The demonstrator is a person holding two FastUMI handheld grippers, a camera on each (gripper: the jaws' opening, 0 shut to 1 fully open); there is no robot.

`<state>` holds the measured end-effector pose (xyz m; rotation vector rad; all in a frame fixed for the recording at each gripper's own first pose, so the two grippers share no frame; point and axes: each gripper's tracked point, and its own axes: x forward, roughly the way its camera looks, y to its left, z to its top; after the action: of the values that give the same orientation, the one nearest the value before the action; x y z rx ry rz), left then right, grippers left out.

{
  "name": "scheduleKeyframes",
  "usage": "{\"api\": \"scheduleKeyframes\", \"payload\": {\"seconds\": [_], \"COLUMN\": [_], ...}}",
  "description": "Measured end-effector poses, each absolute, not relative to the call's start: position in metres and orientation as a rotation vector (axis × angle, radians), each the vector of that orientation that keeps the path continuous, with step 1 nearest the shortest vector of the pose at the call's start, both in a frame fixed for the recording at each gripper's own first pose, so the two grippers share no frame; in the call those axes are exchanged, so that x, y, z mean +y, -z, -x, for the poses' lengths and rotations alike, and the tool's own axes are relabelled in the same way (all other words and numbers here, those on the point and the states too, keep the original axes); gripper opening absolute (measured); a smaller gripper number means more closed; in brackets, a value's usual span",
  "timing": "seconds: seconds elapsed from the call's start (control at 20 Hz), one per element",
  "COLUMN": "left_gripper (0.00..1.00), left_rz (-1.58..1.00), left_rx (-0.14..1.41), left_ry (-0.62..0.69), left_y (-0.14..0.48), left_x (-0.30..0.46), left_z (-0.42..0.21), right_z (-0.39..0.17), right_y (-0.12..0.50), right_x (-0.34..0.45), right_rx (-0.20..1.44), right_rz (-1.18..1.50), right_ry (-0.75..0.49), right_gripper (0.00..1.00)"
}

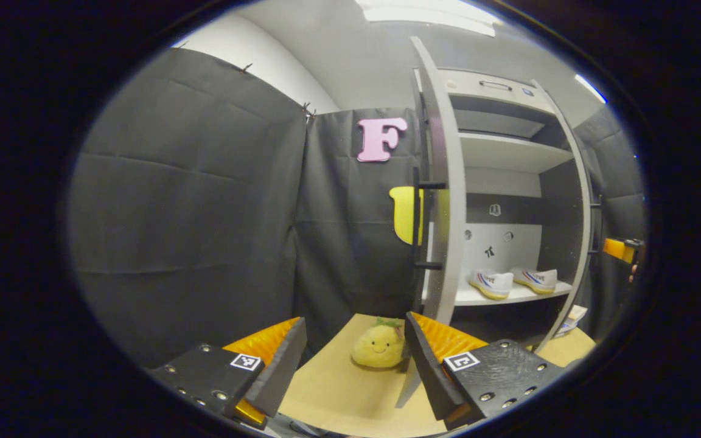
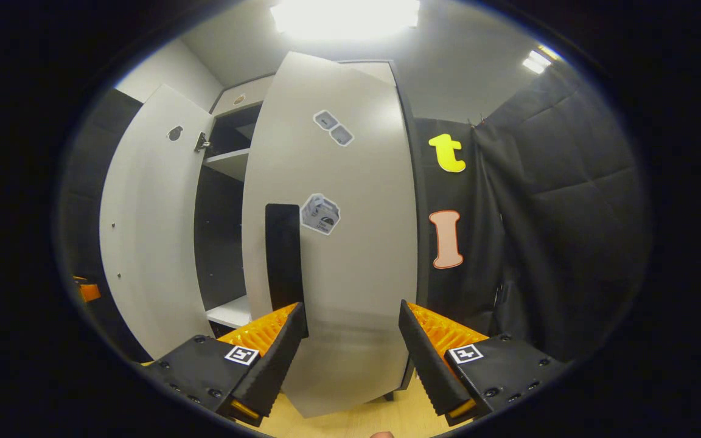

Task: Grab one shoe with the right hand and put it into the shoe cabinet, grab the other shoe with the left hand and put it into the shoe cabinet; then close the right door with the right hand and the left door with the left hand.

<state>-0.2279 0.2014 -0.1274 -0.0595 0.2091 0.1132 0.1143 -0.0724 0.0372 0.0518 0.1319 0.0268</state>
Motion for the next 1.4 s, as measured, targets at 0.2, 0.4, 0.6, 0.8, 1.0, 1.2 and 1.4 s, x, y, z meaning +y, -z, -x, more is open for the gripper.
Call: {"api": "scheduleKeyframes", "payload": {"seconds": [0.2, 0.4, 0.6, 0.8, 1.0, 1.2, 1.4], "left_gripper": [0.95, 0.92, 0.95, 0.95, 0.95, 0.95, 0.90], "left_rz": [0.075, 0.103, 0.049, 0.094, 0.099, 0.100, 0.129], "left_rx": [0.163, 0.132, 0.091, 0.108, 0.107, 0.104, 0.103], "left_ry": [-0.149, -0.115, -0.094, -0.052, 0.007, 0.065, 0.119], "left_y": [0.109, 0.102, 0.096, 0.096, 0.091, 0.087, 0.086], "left_x": [0.224, 0.215, 0.192, 0.177, 0.143, 0.105, 0.064], "left_z": [0.186, 0.148, 0.145, 0.152, 0.156, 0.156, 0.150], "right_z": [-0.096, -0.080, -0.067, -0.060, -0.055, -0.047, -0.042], "right_y": [-0.033, -0.021, -0.018, -0.012, -0.002, 0.000, 0.001], "right_x": [-0.098, -0.126, -0.145, -0.149, -0.142, -0.141, -0.143], "right_rx": [0.132, 0.163, 0.164, 0.171, 0.200, 0.209, 0.214], "right_rz": [-0.032, -0.009, -0.016, -0.030, -0.041, -0.026, -0.019], "right_ry": [0.011, 0.068, 0.108, 0.115, 0.097, 0.086, 0.084], "right_gripper": [0.97, 0.97, 0.98, 0.97, 0.97, 0.97, 0.97]}}
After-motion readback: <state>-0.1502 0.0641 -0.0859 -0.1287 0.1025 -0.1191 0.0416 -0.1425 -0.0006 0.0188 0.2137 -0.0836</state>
